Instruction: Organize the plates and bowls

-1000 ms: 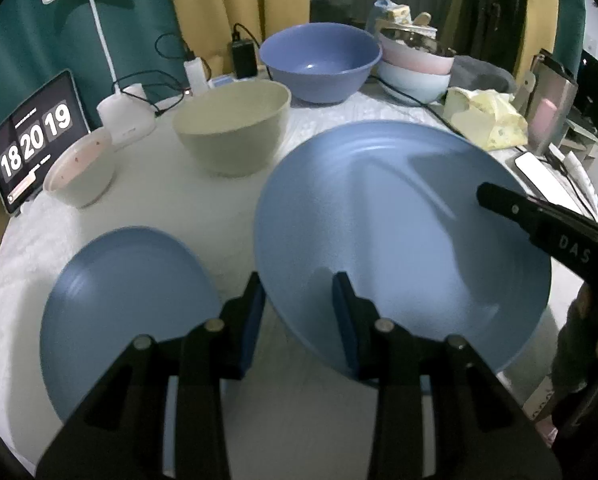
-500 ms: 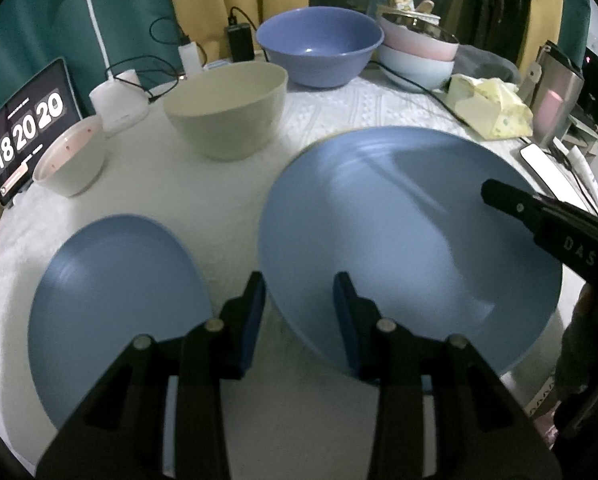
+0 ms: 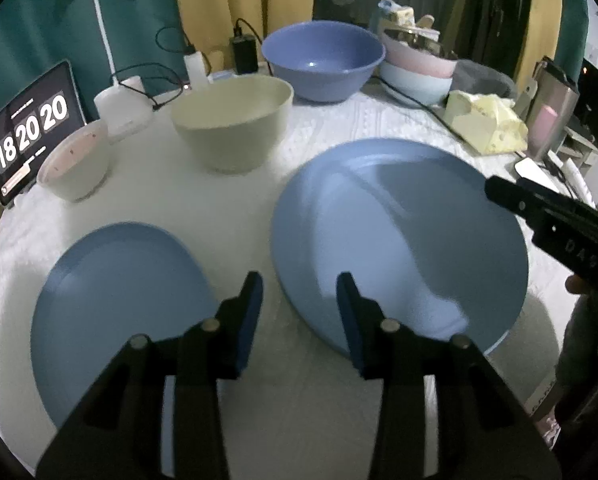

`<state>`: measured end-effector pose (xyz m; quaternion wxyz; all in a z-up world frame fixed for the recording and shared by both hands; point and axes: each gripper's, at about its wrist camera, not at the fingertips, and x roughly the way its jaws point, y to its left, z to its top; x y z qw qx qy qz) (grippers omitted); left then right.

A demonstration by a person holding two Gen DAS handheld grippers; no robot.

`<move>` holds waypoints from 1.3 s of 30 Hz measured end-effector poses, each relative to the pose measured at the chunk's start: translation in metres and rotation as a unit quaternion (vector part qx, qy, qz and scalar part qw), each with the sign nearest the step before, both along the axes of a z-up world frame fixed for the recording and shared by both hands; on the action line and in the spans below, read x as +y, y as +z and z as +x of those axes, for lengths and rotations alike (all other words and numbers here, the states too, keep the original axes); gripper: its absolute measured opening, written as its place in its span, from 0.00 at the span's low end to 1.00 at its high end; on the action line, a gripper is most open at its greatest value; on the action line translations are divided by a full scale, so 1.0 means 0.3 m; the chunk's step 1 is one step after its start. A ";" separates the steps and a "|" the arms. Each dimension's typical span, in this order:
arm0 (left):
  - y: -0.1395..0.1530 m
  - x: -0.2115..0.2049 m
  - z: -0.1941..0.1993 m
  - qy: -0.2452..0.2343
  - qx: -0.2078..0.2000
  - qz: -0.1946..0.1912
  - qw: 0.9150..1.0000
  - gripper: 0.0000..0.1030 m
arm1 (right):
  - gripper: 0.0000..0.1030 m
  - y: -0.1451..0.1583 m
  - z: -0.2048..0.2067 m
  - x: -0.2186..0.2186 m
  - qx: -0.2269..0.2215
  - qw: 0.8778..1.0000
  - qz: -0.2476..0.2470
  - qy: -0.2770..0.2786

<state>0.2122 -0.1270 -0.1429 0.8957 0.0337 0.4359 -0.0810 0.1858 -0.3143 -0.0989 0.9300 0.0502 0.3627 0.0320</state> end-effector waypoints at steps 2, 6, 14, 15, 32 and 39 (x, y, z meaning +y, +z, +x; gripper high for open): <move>0.008 0.010 -0.006 0.000 -0.004 -0.010 1.000 0.45 | 0.54 0.009 -0.005 0.006 -0.002 1.000 -0.002 -0.001; 0.027 0.032 -0.020 0.003 -0.017 -0.020 1.000 0.45 | 0.54 0.025 -0.013 0.020 -0.005 1.000 -0.008 -0.001; 0.066 0.103 -0.043 0.017 -0.046 -0.032 0.998 0.46 | 0.54 0.055 -0.027 0.097 -0.008 1.000 -0.017 0.013; 0.070 0.118 -0.046 0.020 -0.049 -0.034 0.998 0.46 | 0.54 0.057 -0.030 0.107 -0.008 1.000 -0.018 0.015; 0.111 0.362 -0.118 0.065 -0.099 -0.046 0.992 0.46 | 0.54 0.091 -0.048 0.357 -0.004 0.998 -0.036 0.058; 0.108 0.474 -0.143 0.089 -0.111 -0.049 0.989 0.46 | 0.54 0.088 -0.052 0.452 0.002 0.996 -0.040 0.077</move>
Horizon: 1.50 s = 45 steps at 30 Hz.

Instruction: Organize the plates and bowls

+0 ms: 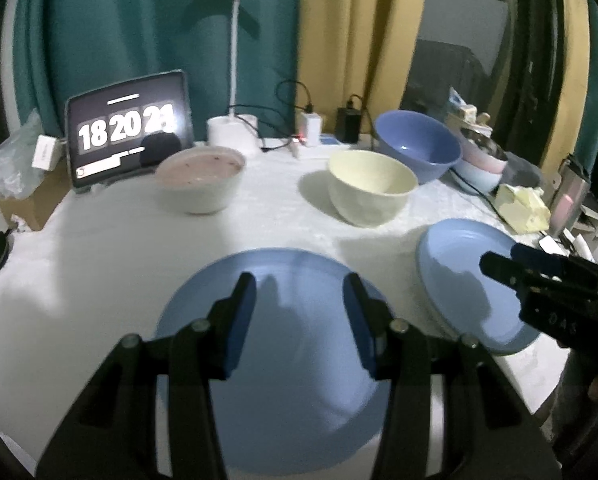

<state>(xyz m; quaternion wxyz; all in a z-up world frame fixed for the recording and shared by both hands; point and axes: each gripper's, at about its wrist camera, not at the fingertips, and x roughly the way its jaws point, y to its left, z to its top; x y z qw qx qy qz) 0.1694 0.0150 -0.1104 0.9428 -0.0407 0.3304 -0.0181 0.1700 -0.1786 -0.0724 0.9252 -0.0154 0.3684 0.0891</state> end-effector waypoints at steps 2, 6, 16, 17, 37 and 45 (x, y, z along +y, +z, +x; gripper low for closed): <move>-0.003 0.027 -0.004 0.006 -0.001 -0.002 1.000 0.46 | 0.54 -0.003 0.001 0.024 0.003 1.000 -0.002 0.005; -0.014 0.081 -0.007 0.021 -0.001 -0.007 1.000 0.46 | 0.54 -0.011 0.004 0.062 0.008 1.000 -0.004 0.012; -0.060 0.189 -0.012 0.052 0.007 -0.008 0.999 0.46 | 0.54 -0.047 0.017 0.158 0.026 0.999 -0.008 0.030; -0.066 0.200 -0.014 0.055 0.008 -0.008 0.998 0.46 | 0.54 -0.052 0.019 0.167 0.029 0.999 -0.008 0.032; -0.188 0.334 0.003 0.079 0.056 -0.017 0.995 0.46 | 0.54 -0.145 0.068 0.316 0.072 0.996 -0.018 0.058; -0.223 0.331 0.021 0.070 0.079 -0.022 0.994 0.46 | 0.54 -0.183 0.084 0.336 0.091 0.994 -0.019 0.061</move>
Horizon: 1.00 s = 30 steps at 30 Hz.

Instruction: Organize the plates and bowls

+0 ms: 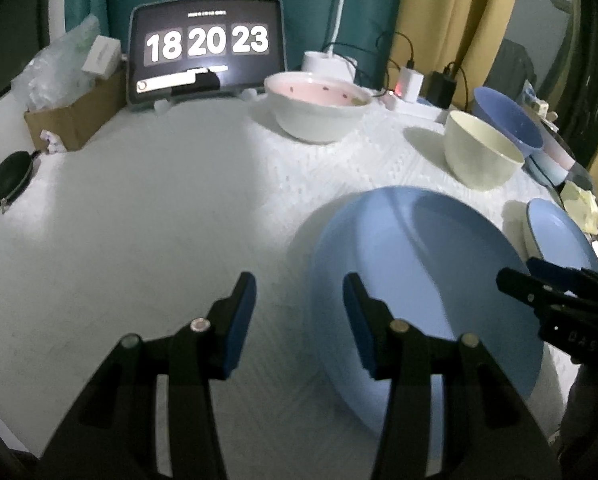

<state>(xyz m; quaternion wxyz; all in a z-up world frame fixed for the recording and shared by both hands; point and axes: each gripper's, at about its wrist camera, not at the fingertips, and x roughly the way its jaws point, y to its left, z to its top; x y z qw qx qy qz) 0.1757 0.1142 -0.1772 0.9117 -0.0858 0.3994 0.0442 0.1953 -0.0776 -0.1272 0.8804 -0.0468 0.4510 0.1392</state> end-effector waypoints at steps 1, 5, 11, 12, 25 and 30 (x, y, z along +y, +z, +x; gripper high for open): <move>-0.003 -0.002 0.002 -0.001 0.002 0.001 1.000 0.46 | 0.54 -0.003 0.001 0.002 0.002 1.000 0.000 0.000; -0.013 -0.010 0.008 -0.005 0.007 0.006 1.000 0.46 | 0.53 -0.017 0.009 0.010 0.008 1.000 -0.001 0.000; -0.028 -0.016 0.016 -0.007 0.019 0.008 1.000 0.46 | 0.53 -0.033 0.016 0.013 0.017 1.000 0.004 0.002; -0.030 -0.019 0.016 -0.008 0.021 0.007 1.000 0.46 | 0.50 -0.035 0.017 0.013 0.018 1.000 0.006 0.003; -0.026 -0.066 0.013 -0.039 0.022 0.009 0.999 0.42 | 0.25 -0.039 0.005 0.006 0.012 1.000 0.005 0.009; -0.024 -0.073 0.014 -0.034 0.026 0.005 0.999 0.40 | 0.21 -0.029 -0.001 -0.006 0.008 1.000 0.007 0.010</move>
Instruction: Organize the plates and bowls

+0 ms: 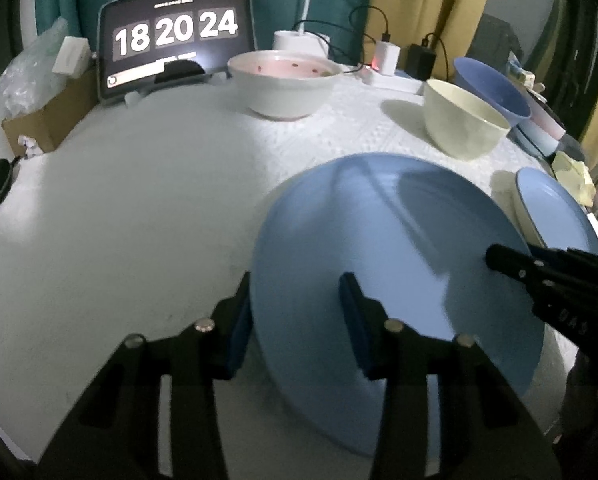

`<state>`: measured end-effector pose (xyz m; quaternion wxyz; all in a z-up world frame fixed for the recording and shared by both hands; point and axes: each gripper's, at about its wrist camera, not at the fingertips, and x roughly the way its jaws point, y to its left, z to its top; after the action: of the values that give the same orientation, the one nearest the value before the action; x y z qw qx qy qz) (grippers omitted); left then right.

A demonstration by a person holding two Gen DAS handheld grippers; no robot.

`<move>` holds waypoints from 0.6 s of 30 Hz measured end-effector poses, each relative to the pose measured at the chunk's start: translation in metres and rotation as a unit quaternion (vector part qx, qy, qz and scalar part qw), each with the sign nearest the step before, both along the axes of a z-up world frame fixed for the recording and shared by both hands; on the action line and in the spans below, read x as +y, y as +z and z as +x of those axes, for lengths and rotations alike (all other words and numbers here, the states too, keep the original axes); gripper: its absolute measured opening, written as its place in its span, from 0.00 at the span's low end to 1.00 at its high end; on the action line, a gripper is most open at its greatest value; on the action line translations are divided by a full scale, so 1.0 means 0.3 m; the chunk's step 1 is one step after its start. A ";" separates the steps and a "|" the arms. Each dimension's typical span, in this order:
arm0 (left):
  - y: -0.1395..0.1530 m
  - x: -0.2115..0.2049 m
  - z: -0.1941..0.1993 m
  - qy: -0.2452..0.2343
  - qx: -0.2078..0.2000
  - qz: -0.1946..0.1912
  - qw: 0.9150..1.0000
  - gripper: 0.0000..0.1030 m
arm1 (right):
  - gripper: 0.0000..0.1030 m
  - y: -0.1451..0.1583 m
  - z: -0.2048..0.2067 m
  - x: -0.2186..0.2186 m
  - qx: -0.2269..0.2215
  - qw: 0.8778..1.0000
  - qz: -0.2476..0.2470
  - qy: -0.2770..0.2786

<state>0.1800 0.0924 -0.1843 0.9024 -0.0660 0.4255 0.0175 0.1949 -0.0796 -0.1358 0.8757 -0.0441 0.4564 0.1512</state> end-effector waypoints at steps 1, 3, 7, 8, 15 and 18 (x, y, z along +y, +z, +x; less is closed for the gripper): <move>0.002 -0.003 -0.002 0.000 -0.001 0.001 1.000 0.40 | 0.21 0.003 -0.002 -0.002 -0.001 1.000 0.000 0.000; 0.012 -0.010 -0.010 0.000 -0.005 0.005 1.000 0.40 | 0.21 0.012 -0.006 -0.007 -0.006 1.000 0.002 0.002; 0.037 -0.026 -0.022 -0.004 -0.015 0.008 1.000 0.40 | 0.21 0.037 -0.013 -0.027 -0.016 1.000 0.008 0.001; 0.045 -0.031 -0.025 -0.004 -0.017 0.010 1.000 0.40 | 0.21 0.043 -0.016 -0.032 -0.018 1.000 0.009 0.000; 0.095 -0.075 -0.045 -0.012 -0.033 0.011 0.999 0.40 | 0.21 0.088 -0.035 -0.082 -0.036 0.999 0.016 -0.005; 0.114 -0.098 -0.047 -0.017 -0.039 0.012 0.999 0.40 | 0.21 0.105 -0.045 -0.108 -0.043 0.999 0.019 -0.009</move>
<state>0.1658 0.0630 -0.1502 0.9190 -0.0485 0.3912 0.0043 0.1814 -0.1120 -0.1043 0.8966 -0.0297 0.4156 0.1500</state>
